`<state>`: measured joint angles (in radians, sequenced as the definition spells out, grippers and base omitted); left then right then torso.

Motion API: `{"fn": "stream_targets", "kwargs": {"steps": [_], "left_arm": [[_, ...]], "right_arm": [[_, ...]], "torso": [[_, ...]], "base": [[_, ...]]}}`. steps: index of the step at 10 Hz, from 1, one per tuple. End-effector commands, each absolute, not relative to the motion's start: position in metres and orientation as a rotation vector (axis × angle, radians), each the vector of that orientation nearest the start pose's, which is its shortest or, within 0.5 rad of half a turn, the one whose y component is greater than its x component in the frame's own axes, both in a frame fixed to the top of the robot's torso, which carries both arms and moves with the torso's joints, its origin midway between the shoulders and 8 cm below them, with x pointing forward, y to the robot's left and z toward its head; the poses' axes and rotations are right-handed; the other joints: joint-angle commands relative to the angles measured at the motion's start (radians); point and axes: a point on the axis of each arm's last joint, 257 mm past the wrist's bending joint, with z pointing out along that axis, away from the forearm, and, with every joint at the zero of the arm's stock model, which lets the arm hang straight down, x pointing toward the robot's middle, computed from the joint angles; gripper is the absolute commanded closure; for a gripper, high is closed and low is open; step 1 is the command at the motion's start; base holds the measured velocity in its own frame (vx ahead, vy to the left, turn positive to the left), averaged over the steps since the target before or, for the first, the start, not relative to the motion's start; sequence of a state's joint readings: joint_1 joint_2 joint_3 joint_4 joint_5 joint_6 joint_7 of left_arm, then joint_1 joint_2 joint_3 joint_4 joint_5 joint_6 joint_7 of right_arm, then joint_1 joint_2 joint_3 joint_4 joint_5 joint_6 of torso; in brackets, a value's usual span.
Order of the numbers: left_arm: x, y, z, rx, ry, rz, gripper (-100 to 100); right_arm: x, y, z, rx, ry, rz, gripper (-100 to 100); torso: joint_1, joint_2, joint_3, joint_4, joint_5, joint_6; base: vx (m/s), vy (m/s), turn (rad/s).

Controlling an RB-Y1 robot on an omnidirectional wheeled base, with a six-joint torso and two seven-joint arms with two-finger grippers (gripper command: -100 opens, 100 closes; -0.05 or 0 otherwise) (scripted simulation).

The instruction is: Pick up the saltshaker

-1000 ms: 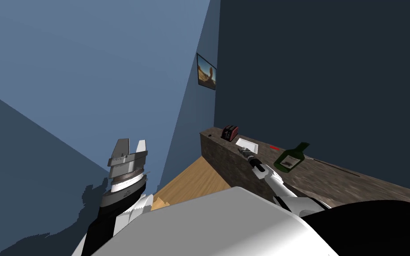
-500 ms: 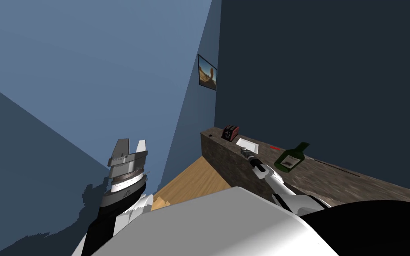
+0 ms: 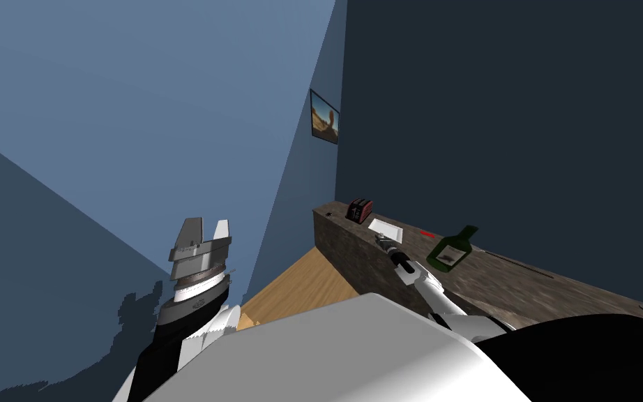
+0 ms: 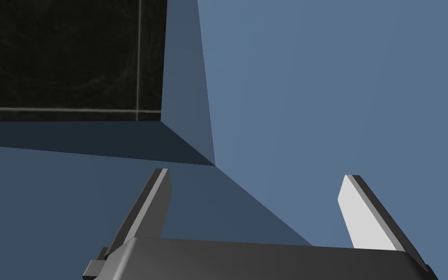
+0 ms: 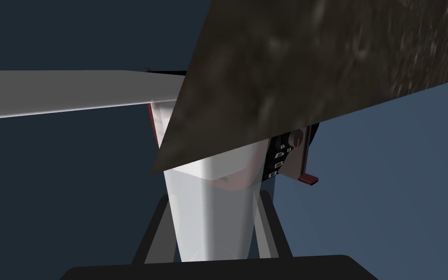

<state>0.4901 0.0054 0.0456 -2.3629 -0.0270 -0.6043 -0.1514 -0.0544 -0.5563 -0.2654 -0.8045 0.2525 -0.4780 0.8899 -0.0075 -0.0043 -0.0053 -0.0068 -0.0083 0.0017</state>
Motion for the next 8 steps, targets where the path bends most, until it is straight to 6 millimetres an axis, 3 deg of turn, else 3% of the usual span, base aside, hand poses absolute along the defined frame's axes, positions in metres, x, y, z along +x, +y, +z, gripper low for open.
{"fn": "stream_targets", "kwargs": {"steps": [1,3,4,6,7,8], "left_arm": [[0.304,0.278,0.081,-0.423,0.523,-1.139,0],[0.304,0.278,0.081,-0.423,0.523,-1.139,0],[0.304,0.278,0.081,-0.423,0.523,-1.139,0],[0.304,0.278,0.081,-0.423,0.523,-1.139,0],[0.304,0.278,0.081,-0.423,0.523,-1.139,0],[0.304,0.278,0.081,-0.423,0.523,-1.139,0]], "right_arm": [[0.445,-0.565,-0.338,0.176,1.732,-0.228,100],[0.453,-0.560,-0.324,0.157,1.703,-0.220,100],[0.440,-0.547,-0.345,0.164,1.742,-0.212,100],[0.448,-0.542,-0.331,0.146,1.714,-0.205,100],[0.432,-0.530,-0.354,0.160,1.758,-0.201,100],[0.437,-0.527,-0.345,0.148,1.739,-0.197,100]], "torso": [[0.000,0.000,0.000,0.000,0.000,0.000],[-0.003,0.000,-0.003,-0.005,-0.006,0.002],[-0.001,0.001,-0.002,-0.005,-0.006,0.001],[-0.004,0.000,-0.005,-0.009,-0.011,0.002],[-0.003,0.000,-0.005,-0.009,-0.011,0.002],[-0.005,0.000,-0.007,-0.013,-0.016,0.003]], "base": [[0.053,-0.079,-0.020],[-0.001,-0.015,-0.003],[0.015,-0.039,-0.048],[0.020,-0.028,-0.017],[0.038,-0.045,-0.045],[0.039,-0.048,-0.027]]}}
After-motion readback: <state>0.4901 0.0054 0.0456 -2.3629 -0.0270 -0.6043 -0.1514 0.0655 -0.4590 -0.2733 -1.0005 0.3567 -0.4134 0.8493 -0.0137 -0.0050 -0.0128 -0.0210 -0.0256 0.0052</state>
